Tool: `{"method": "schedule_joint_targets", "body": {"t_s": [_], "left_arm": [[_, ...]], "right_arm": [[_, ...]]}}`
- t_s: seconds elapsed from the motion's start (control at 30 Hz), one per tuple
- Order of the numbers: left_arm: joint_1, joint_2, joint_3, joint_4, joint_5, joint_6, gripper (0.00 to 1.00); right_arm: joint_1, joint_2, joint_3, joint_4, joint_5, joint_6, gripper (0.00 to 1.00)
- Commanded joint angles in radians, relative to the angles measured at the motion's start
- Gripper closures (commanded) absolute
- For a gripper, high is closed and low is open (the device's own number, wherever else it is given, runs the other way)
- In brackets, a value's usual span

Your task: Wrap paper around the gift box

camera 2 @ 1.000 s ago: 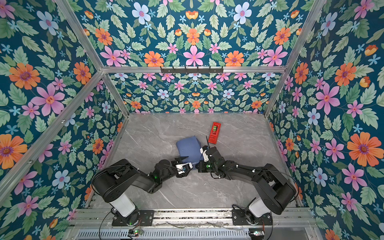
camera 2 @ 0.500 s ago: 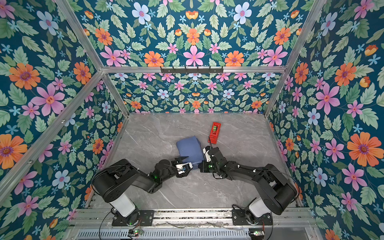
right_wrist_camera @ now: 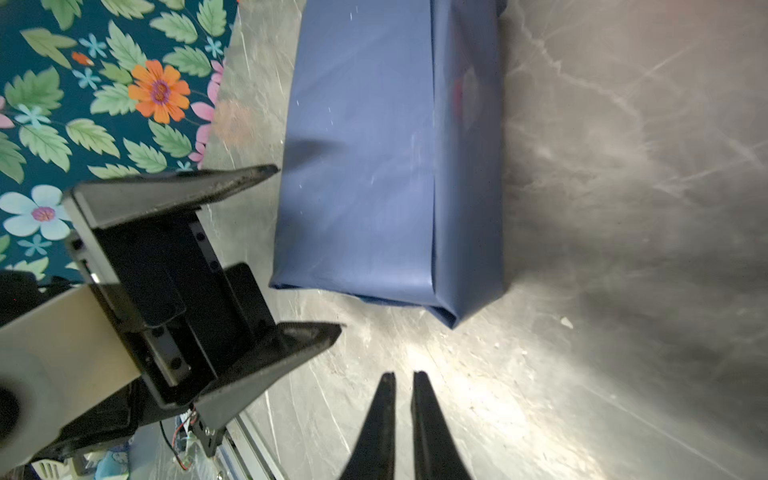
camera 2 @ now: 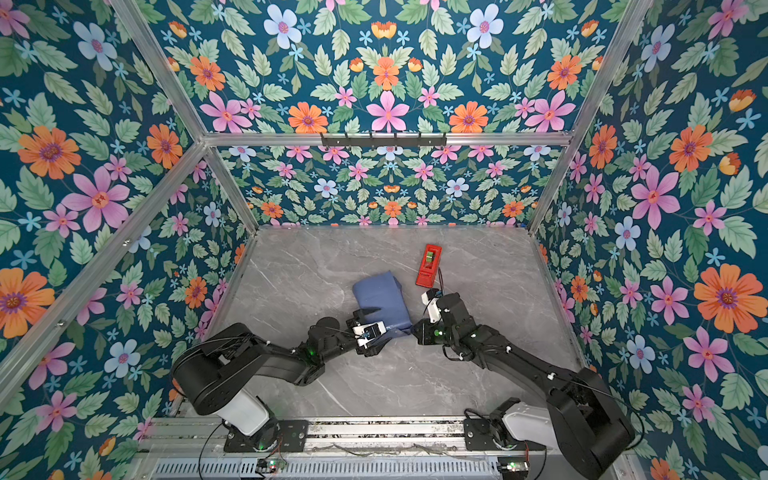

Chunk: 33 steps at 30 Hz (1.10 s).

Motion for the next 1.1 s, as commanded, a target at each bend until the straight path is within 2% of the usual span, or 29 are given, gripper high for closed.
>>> {"method": "schedule_joint_targets", "body": {"t_s": [0.0, 0.1, 0.17, 0.2, 0.27, 0.33, 0.43, 0.53, 0.6, 0.73, 0.77, 0.87, 0.93, 1.07], "left_arm": [[-0.001, -0.062, -0.039, 0.055, 0.012, -0.122, 0.03], [0.003, -0.172, -0.131, 0.148, -0.094, -0.313, 0.00], [0.017, -0.263, -0.169, 0.114, -0.226, -0.542, 0.00], [0.027, -0.298, -0.166, 0.049, -0.297, -0.660, 0.00], [0.058, -0.362, -0.105, -0.246, -0.413, -0.959, 0.01], [0.081, -0.361, -0.036, -0.441, -0.408, -1.132, 0.04], [0.095, -0.304, 0.010, -0.507, -0.352, -1.287, 0.08], [0.100, -0.221, 0.064, -0.505, -0.250, -1.344, 0.13], [0.098, -0.166, 0.104, -0.494, -0.168, -1.352, 0.19], [0.078, -0.098, 0.129, -0.418, -0.026, -1.382, 0.30], [0.074, -0.092, 0.128, -0.409, -0.001, -1.398, 0.32], [0.078, -0.114, 0.082, -0.381, 0.015, -1.438, 0.34], [0.091, -0.154, 0.050, -0.399, -0.010, -1.446, 0.32], [0.141, -0.219, 0.047, -0.502, -0.068, -1.423, 0.18]], "right_arm": [[-0.052, -0.006, 0.014, -0.008, -0.037, 0.043, 0.72], [-0.111, 0.066, 0.055, 0.053, -0.103, 0.114, 0.58], [-0.119, 0.137, 0.105, 0.066, -0.117, 0.133, 0.49], [-0.120, 0.171, 0.134, 0.063, -0.113, 0.137, 0.45], [-0.119, 0.252, 0.189, 0.073, -0.115, 0.158, 0.39], [-0.120, 0.327, 0.232, 0.084, -0.121, 0.172, 0.35], [-0.119, 0.429, 0.283, 0.102, -0.137, 0.186, 0.35], [-0.117, 0.512, 0.297, 0.161, -0.197, 0.208, 0.39], [-0.108, 0.515, 0.275, 0.208, -0.228, 0.227, 0.45], [-0.067, 0.479, 0.213, 0.226, -0.226, 0.241, 0.54], [-0.054, 0.432, 0.187, 0.232, -0.216, 0.253, 0.56], [-0.011, 0.366, 0.108, 0.242, -0.169, 0.290, 0.58], [0.002, 0.317, 0.066, 0.225, -0.129, 0.299, 0.53], [-0.036, 0.253, 0.053, 0.148, -0.036, 0.254, 0.35]]}}
